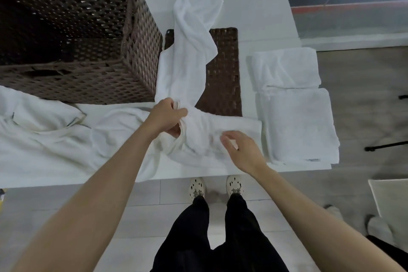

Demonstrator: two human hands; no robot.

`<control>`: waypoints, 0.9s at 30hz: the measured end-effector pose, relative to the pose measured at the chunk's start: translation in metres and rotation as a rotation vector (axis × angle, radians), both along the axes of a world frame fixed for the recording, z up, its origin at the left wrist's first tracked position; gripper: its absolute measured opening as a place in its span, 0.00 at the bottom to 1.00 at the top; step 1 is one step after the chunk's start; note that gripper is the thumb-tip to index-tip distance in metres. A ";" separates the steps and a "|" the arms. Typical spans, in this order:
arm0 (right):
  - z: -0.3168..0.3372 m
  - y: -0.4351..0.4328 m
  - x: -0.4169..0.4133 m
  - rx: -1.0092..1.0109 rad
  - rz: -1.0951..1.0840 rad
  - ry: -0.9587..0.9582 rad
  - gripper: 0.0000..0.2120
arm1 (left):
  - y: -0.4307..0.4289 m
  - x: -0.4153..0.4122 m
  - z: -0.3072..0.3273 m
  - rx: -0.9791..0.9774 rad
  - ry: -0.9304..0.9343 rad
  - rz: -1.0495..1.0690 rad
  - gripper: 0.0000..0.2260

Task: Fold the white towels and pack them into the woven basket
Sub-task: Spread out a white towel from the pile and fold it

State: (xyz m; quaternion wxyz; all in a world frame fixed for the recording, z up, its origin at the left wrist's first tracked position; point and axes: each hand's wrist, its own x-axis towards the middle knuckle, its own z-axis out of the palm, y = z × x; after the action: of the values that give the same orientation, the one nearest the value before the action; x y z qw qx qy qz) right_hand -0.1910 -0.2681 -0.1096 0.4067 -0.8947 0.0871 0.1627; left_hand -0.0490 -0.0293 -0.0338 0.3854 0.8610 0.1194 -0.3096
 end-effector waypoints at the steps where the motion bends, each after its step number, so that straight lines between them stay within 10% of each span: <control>1: 0.017 0.001 0.004 0.108 -0.091 0.021 0.32 | -0.017 0.000 0.009 -0.058 0.033 0.037 0.11; 7: 0.091 0.018 0.024 0.166 -0.108 0.205 0.55 | -0.099 -0.005 0.032 -0.146 0.107 0.082 0.35; 13: 0.069 0.002 0.019 0.063 -0.225 0.016 0.02 | -0.122 -0.003 0.037 -0.044 0.112 -0.130 0.15; 21: 0.016 -0.046 -0.012 0.082 -0.401 0.366 0.09 | -0.113 -0.002 -0.032 0.232 -0.099 -0.256 0.20; 27: 0.002 -0.046 -0.012 0.040 -0.451 0.428 0.08 | -0.100 -0.013 -0.089 0.243 0.162 -0.164 0.37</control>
State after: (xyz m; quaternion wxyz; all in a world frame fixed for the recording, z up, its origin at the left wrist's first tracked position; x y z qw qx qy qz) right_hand -0.2034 -0.3140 -0.1072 0.4223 -0.7901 0.3640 0.2548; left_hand -0.0624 -0.1297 -0.1228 0.2411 0.8804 0.1157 -0.3917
